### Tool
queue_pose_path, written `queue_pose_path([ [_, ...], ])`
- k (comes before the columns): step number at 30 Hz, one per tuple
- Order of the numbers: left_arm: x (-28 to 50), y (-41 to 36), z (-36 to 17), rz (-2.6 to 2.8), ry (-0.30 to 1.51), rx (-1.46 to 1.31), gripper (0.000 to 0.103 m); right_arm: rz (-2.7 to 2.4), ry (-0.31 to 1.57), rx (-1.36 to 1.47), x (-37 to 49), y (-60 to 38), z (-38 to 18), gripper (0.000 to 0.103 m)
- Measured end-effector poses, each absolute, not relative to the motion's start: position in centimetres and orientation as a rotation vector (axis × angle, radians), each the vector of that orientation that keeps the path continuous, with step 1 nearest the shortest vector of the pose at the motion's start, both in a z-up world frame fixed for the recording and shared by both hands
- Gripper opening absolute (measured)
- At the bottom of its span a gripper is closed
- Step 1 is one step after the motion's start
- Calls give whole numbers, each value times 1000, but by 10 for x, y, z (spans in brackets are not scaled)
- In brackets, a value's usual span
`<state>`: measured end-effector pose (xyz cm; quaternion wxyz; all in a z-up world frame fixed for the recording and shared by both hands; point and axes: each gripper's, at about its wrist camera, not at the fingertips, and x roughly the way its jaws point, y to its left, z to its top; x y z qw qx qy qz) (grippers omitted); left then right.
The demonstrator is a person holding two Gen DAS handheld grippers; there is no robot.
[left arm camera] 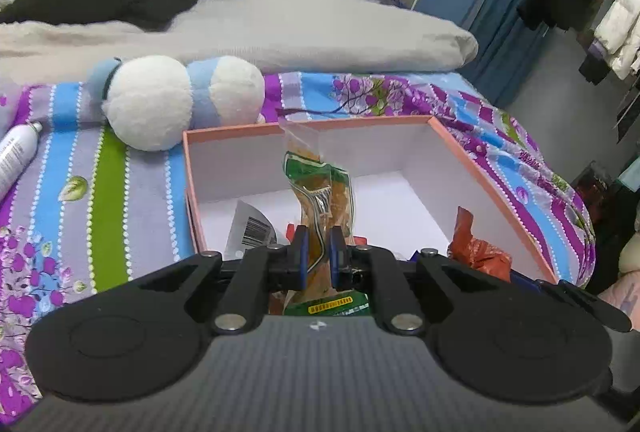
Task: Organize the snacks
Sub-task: 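Carry the green-labelled packet with the left gripper while the right carries the candy over the pink box, then open both grippers to drop the packet and candy into the pink box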
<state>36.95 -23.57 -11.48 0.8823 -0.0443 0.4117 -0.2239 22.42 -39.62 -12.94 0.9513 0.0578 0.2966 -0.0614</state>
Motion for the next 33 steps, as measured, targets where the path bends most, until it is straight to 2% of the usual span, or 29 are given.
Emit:
queue_pose_path([
  [8,385,-240,-133,-484,905,-95,14,-148,652,141,240,-404,-148,52],
  [10,385,-238,-132,-477,911,-86,20,-161,656,133,240,-403,-148,55],
  [12,383,-236,-129,-463,897,-79,42,-164,651,131,238,-402,-147,63],
  [13,381,-234,-126,-456,885,-77,45,-166,649,131,239,-403,-146,63],
  [20,350,-224,-88,-463,804,-59,45,-149,598,122,221,-398,-123,63],
  [33,250,-201,-11,-525,636,-30,45,-121,417,127,146,-377,-46,63],
])
